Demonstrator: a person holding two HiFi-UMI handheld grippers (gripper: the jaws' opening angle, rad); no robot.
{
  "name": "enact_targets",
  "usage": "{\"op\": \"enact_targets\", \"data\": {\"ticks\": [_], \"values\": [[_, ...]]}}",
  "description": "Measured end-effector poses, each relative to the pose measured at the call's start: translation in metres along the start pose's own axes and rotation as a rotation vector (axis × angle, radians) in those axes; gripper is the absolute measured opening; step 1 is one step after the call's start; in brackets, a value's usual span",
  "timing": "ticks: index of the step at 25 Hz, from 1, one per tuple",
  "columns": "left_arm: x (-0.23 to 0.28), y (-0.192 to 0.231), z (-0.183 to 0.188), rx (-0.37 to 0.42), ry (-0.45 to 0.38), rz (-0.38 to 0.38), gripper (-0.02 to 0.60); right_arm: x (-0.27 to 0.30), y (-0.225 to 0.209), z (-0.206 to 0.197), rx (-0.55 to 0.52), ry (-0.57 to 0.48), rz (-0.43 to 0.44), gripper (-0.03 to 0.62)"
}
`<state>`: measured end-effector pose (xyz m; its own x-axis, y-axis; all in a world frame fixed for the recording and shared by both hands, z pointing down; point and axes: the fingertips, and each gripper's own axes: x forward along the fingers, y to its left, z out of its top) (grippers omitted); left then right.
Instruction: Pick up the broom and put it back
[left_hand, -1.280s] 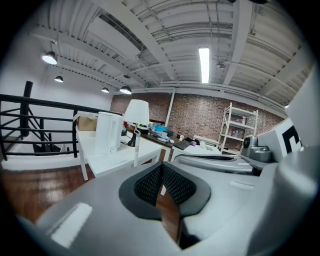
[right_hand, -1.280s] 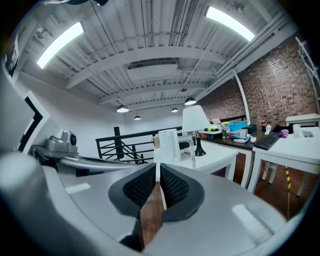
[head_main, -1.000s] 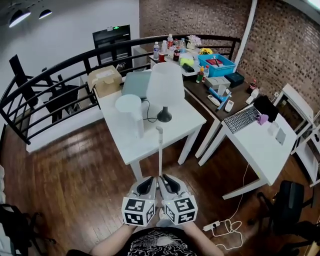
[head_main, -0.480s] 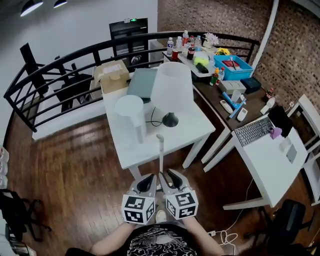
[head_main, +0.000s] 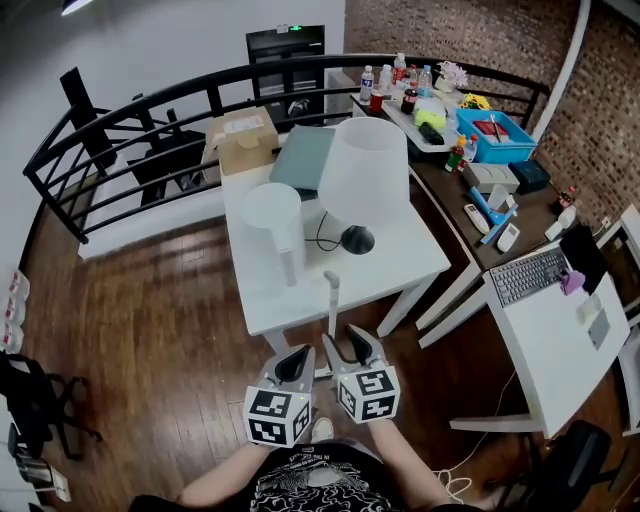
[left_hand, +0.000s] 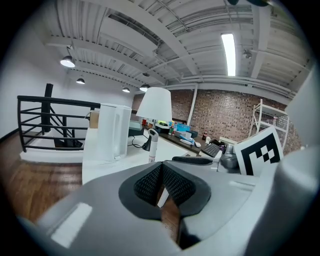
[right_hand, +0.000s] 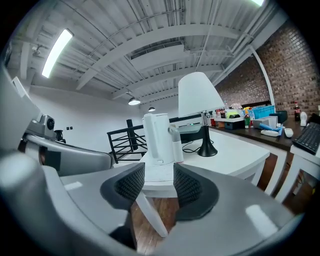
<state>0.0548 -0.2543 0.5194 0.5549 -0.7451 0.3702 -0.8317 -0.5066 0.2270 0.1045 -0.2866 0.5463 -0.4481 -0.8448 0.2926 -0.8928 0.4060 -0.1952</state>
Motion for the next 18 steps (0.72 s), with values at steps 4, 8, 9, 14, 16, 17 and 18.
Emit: {"op": "enact_targets", "data": {"ticks": [4, 8, 9, 14, 16, 17, 18], "values": [[0.002, 0.008, -0.002, -0.005, 0.006, 0.022, 0.005, 0.016, -0.006, -0.004, -0.001, 0.016, 0.013, 0.167], [0.004, 0.017, -0.002, -0.012, 0.003, 0.047, 0.003, 0.032, -0.011, -0.006, -0.012, 0.031, 0.023, 0.183], [0.005, 0.019, -0.001, -0.013, 0.002, 0.052, 0.005, 0.036, -0.013, -0.007, -0.014, 0.035, 0.021, 0.183], [0.011, 0.029, 0.001, -0.017, -0.001, 0.069, 0.005, 0.053, -0.026, -0.010, -0.003, 0.047, 0.005, 0.200], [0.013, 0.031, 0.002, -0.020, -0.004, 0.073, 0.005, 0.061, -0.031, -0.011, -0.005, 0.054, -0.001, 0.207], [0.015, 0.032, 0.002, -0.021, -0.004, 0.074, 0.003, 0.064, -0.034, -0.011, -0.009, 0.058, -0.004, 0.207], [0.016, 0.033, 0.002, -0.023, -0.003, 0.074, 0.005, 0.068, -0.037, -0.011, -0.013, 0.061, -0.008, 0.207]]}}
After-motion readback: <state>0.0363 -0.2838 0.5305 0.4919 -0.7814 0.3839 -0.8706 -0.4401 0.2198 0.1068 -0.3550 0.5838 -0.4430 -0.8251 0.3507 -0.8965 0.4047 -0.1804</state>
